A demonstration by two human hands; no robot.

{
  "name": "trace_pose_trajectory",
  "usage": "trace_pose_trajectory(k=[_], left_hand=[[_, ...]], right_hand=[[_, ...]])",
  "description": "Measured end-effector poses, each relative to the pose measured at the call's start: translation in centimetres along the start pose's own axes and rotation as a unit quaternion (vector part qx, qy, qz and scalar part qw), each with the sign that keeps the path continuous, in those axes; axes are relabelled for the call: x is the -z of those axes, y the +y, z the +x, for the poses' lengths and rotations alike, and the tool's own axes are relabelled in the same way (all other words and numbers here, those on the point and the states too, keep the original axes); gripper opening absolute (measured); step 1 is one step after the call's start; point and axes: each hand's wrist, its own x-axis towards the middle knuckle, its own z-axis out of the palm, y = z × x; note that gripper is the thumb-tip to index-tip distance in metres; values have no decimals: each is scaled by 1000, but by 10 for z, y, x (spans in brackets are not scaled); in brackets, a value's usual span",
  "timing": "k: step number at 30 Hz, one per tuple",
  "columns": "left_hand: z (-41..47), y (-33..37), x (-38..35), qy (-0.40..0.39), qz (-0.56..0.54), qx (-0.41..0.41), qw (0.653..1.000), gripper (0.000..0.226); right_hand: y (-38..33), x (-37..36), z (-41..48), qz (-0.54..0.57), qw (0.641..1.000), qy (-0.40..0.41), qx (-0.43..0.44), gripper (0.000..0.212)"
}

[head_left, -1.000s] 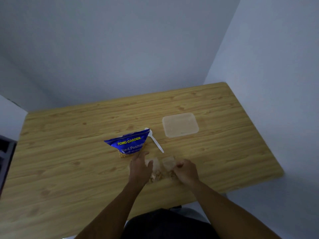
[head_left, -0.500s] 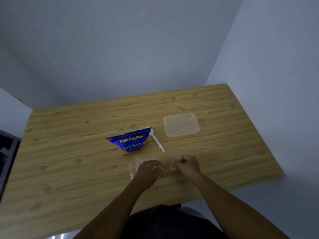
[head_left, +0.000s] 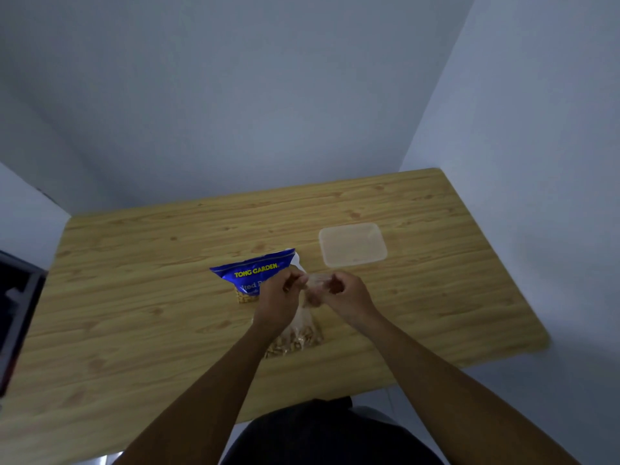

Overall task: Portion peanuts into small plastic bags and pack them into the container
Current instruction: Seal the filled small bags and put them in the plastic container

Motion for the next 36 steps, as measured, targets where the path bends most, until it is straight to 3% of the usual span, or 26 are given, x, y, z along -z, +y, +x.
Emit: trace_pose_trajectory(k=[3,6,10,13,22,27,30,33,36], left_hand=[[-3,4,1,6,1,-8,1000,12],[-4,5,3,2,1,-13,1000,10],[-6,10,3,-1,-10,-10,1000,13],[-7,12,2,6,-7,-12,1000,12],[-1,2,5,0,-31,20,999,6],[1,3,4,-11,-11,24,1000,21],[3,1,3,8,10,36,999,15],[0,-12,0,14,10,81,997,11],[-5,-32,-9,-32,-1,151,988,17]], right_hand=[[-11,0,-1,23,999,14,43,20],[-22,-1,-3,7,997,29,75,6],[-26,-1,-1,-65,989,56,117,25],[-28,-1,1,-82,985,62,138,25],[-17,4,5,-25,993,80,81,15],[-14,-5,8,-2,997,53,60,7],[-6,-9,7,48,999,-7,8,2],[6,-10,5,47,997,-43,-40,10],[18,-7,4,5,995,-58,-81,12]])
